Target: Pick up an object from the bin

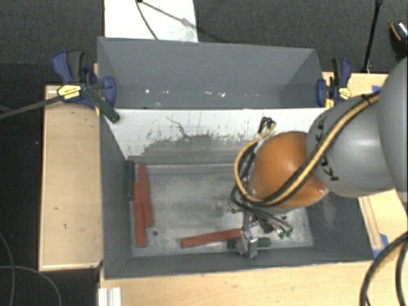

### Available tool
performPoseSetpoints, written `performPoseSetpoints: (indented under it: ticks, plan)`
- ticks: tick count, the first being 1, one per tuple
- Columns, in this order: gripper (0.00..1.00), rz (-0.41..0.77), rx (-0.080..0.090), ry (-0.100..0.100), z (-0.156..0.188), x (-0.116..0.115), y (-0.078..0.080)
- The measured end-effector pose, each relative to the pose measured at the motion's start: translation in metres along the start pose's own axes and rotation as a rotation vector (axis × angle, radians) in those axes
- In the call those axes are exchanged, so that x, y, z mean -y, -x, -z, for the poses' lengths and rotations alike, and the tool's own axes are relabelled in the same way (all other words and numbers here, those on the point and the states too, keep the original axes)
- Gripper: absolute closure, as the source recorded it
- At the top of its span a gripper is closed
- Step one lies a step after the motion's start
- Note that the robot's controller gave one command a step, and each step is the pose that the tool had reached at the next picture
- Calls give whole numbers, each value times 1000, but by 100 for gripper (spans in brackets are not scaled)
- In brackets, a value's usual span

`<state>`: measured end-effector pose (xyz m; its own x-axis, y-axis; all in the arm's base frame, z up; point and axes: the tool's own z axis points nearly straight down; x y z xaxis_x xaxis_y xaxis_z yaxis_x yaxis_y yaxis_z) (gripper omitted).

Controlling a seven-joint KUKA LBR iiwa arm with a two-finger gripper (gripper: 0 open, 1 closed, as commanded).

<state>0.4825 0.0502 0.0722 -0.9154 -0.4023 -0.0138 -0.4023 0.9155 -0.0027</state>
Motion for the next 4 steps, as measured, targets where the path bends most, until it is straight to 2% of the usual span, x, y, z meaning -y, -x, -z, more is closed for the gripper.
performPoseSetpoints:
  ticks: [1,2,3,4]
  plan:
    - [0,38,0,1,0,-47,21]
    - [100,31,-9,3,-2,-45,17]
    - [100,28,-7,3,7,-45,18]
    - [100,25,-7,2,52,-45,21]
